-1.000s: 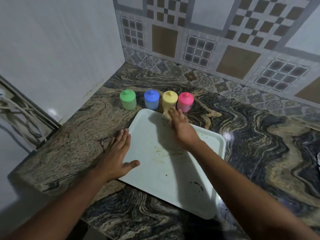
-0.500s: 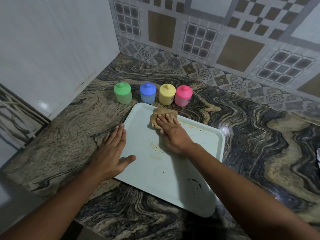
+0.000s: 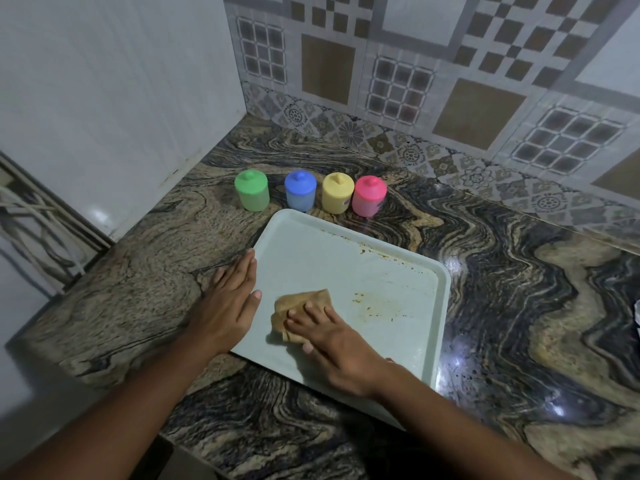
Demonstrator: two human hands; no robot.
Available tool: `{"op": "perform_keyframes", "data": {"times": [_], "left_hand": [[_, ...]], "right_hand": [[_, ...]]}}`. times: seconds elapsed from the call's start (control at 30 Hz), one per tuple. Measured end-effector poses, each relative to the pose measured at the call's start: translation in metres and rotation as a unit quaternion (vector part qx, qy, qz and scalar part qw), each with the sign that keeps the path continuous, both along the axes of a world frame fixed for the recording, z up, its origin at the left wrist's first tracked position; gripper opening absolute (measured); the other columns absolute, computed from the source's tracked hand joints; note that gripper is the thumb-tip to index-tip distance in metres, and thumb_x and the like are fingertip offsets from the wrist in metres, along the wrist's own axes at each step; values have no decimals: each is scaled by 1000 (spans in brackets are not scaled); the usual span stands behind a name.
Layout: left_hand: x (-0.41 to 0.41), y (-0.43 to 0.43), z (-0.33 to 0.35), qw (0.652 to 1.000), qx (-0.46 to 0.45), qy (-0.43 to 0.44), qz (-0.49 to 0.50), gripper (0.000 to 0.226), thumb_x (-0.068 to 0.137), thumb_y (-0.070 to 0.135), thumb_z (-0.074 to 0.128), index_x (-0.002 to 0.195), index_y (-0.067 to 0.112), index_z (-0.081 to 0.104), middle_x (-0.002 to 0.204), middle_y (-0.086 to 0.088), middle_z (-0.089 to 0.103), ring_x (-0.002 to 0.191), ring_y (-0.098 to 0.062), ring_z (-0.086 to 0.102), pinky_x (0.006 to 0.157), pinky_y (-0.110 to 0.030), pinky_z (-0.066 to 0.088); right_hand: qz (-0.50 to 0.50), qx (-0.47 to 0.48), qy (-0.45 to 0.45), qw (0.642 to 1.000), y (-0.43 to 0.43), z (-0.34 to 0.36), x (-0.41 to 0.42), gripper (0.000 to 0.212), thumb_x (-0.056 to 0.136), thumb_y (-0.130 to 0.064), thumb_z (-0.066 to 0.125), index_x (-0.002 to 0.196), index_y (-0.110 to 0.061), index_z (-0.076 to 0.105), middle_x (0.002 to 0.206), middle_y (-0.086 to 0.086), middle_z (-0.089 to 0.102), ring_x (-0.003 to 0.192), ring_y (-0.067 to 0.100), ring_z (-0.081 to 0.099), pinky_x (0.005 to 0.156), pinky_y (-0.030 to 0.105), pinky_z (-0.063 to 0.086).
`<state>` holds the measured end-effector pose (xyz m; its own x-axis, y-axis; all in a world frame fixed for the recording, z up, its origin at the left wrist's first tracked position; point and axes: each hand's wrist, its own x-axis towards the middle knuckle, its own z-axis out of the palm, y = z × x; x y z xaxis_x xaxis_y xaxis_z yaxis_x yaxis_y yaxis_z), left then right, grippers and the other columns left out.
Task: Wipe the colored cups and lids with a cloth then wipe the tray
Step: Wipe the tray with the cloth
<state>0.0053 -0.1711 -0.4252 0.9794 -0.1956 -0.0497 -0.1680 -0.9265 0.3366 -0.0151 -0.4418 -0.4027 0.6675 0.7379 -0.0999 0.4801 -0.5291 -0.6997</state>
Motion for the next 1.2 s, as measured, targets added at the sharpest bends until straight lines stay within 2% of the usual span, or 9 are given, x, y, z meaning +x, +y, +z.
{"op": "perform_keyframes", "data": {"times": [0.2, 0.43, 0.57, 0.63, 0.73, 0.93, 1.0, 1.07, 1.2], "left_hand": [[-1, -1, 4, 1000, 0, 6, 4, 73, 96, 48, 9, 159, 10, 9, 168, 5, -6, 154, -7, 1, 125, -41, 4], [-1, 1, 1, 1000, 18, 9, 4, 74, 97, 48, 9, 159, 9, 10, 168, 3, -6, 154, -12, 7, 125, -42, 5], [0, 1, 0, 1000, 24, 16, 4, 74, 97, 49, 9, 159, 9, 10, 168, 2, -7, 154, -14, 7, 125, -43, 7], [-1, 0, 1, 1000, 25, 17, 5, 74, 96, 49, 10, 159, 10, 9, 168, 3, -7, 154, -14, 8, 125, -43, 8], [-2, 0, 4, 1000, 21, 21, 6, 74, 96, 49, 10, 159, 11, 7, 168, 3, -8, 154, -14, 8, 125, -43, 8], [-6, 6, 4, 999, 21, 26, -14, 81, 94, 60, 9, 160, 14, 1, 167, 3, -13, 155, -15, 1, 125, -44, 5], [-5, 4, 7, 999, 16, 36, -9, 85, 91, 67, 9, 159, 16, -2, 166, 6, -17, 154, -13, -9, 125, -46, 1], [-4, -3, 12, 999, 33, 31, 13, 87, 89, 70, 10, 160, 20, -1, 166, 6, -15, 153, -12, -17, 124, -51, -3], [-12, -25, 15, 999, 15, 9, 42, 91, 88, 73, 10, 160, 18, 8, 167, -2, -6, 153, -13, -15, 122, -50, -6]], "right_hand": [[16, 8, 59, 998, 4, 7, -42, 47, 110, -28, 34, 157, -23, 36, 164, -7, 33, 157, 6, 4, 127, 28, -6], [-38, 21, 154, 987, 2, 18, -59, 47, 111, -37, 33, 157, -32, 34, 163, -8, 35, 155, 5, 16, 127, 25, 13], [-87, 22, 202, 975, -6, 26, -70, 42, 109, -42, 36, 147, -29, 51, 138, -29, 56, 132, -8, 48, 114, 21, 35], [-117, 67, 249, 959, -6, 32, -72, 36, 108, -46, 37, 115, -25, 65, 91, -28, 62, 88, -8, 56, 88, 26, 45], [-178, 184, 331, 908, -11, 35, -73, 44, 102, -56, 43, 78, -20, 52, 73, -3, 48, 66, 17, 41, 62, 42, 32], [-339, 360, 425, 758, -33, 46, -61, 55, 89, -43, 70, 106, 9, 67, 103, 20, 67, 99, 35, 62, 93, 43, 48], [-359, 388, 408, 745, -44, 50, -50, 56, 85, -42, 72, 100, 11, 66, 95, 24, 63, 93, 34, 60, 93, 45, 49], [-365, 396, 389, 747, -55, 57, -36, 36, 95, -32, 59, 74, -7, 76, 82, 11, 71, 81, 23, 68, 84, 36, 55], [-390, 396, 337, 760, -72, 70, -2, 52, 110, -14, 36, 75, -16, 74, 73, -8, 73, 71, 5, 70, 77, 31, 52]]}}
